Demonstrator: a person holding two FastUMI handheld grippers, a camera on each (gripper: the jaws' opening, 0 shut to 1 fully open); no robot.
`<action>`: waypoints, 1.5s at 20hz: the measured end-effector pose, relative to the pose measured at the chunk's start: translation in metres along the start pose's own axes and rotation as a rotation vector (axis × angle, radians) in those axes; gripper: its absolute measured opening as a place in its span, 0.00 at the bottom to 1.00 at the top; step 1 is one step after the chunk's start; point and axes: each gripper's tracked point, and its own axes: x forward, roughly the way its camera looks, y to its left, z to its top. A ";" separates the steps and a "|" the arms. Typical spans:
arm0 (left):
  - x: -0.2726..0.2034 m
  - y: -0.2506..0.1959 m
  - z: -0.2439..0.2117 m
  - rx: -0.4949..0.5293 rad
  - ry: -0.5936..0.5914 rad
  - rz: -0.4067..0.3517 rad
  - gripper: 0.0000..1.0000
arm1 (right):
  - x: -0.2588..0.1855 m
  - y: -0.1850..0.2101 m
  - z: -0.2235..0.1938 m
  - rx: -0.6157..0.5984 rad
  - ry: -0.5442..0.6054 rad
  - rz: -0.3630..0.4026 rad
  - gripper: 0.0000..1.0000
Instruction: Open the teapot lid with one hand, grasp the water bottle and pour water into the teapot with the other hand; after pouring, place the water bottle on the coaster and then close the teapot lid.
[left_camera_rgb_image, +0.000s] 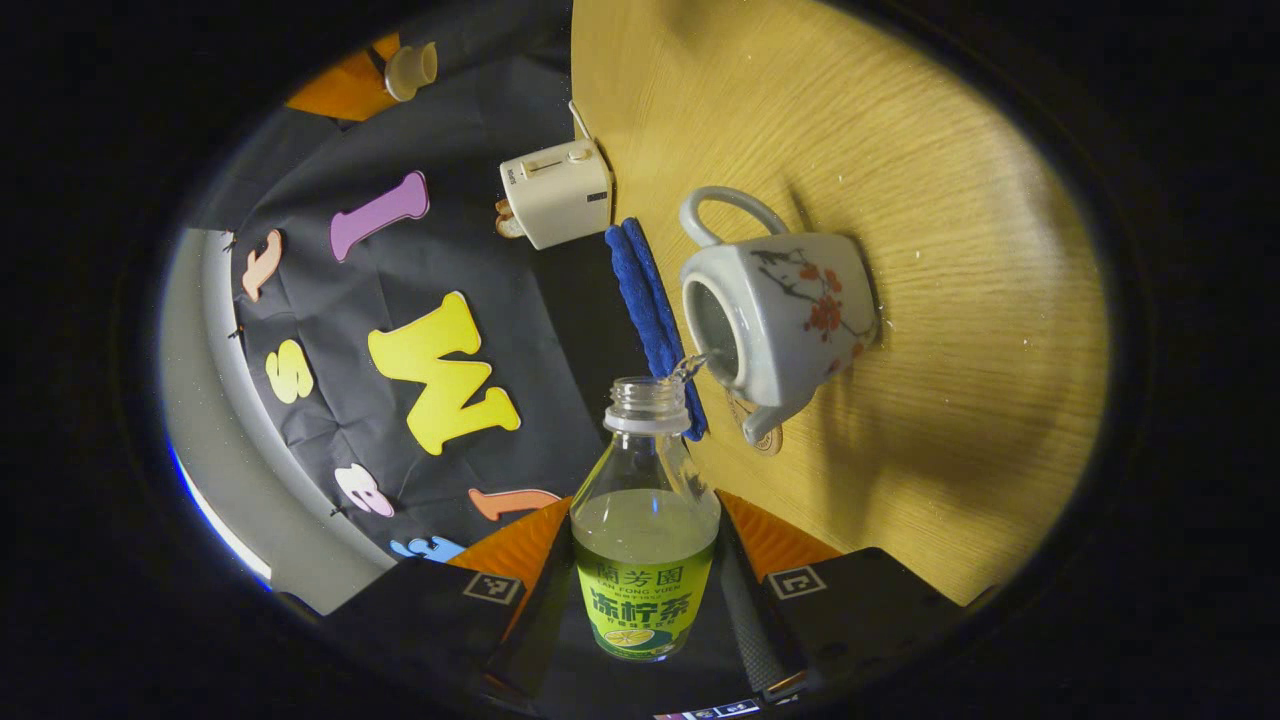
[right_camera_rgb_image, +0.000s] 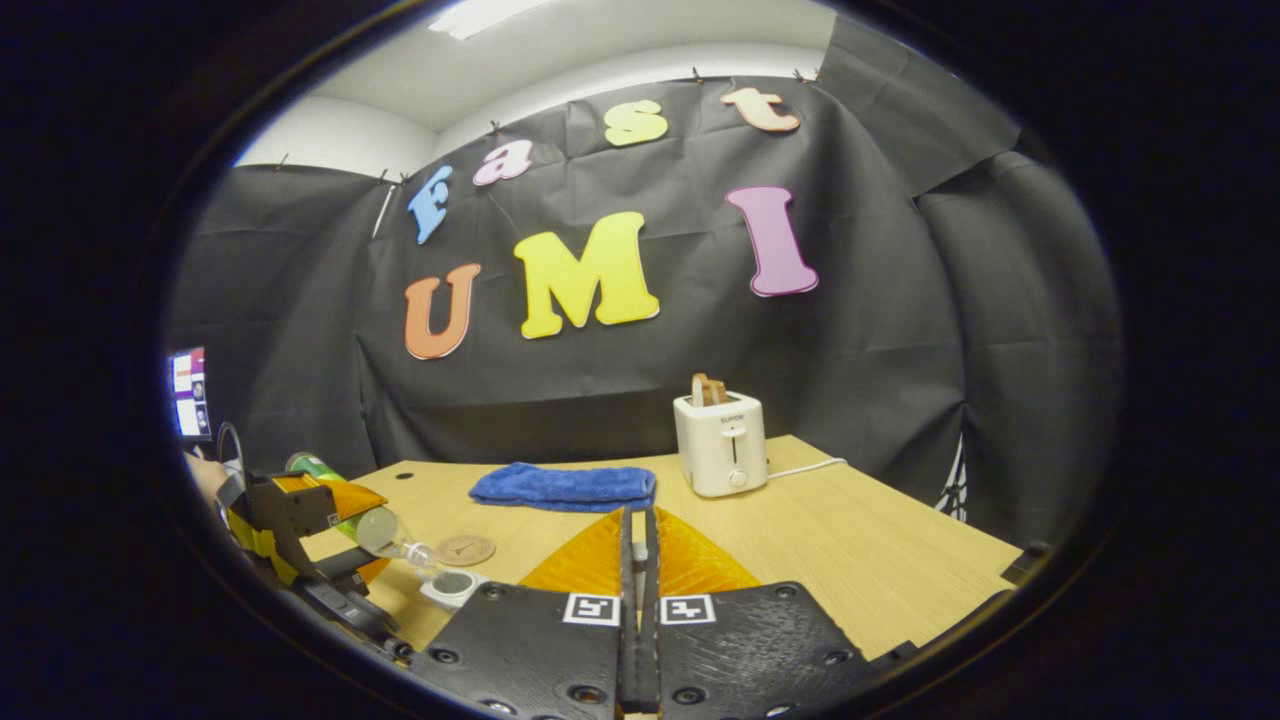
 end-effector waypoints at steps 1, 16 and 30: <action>0.002 0.003 0.001 0.014 -0.002 0.004 0.74 | 0.000 -0.001 0.000 0.003 0.002 0.000 0.00; -0.002 0.026 -0.005 0.146 0.021 0.032 0.74 | -0.005 0.000 0.005 0.006 -0.007 0.004 0.00; -0.010 0.045 -0.004 0.241 0.029 0.057 0.74 | -0.007 0.005 0.005 -0.001 -0.004 0.015 0.00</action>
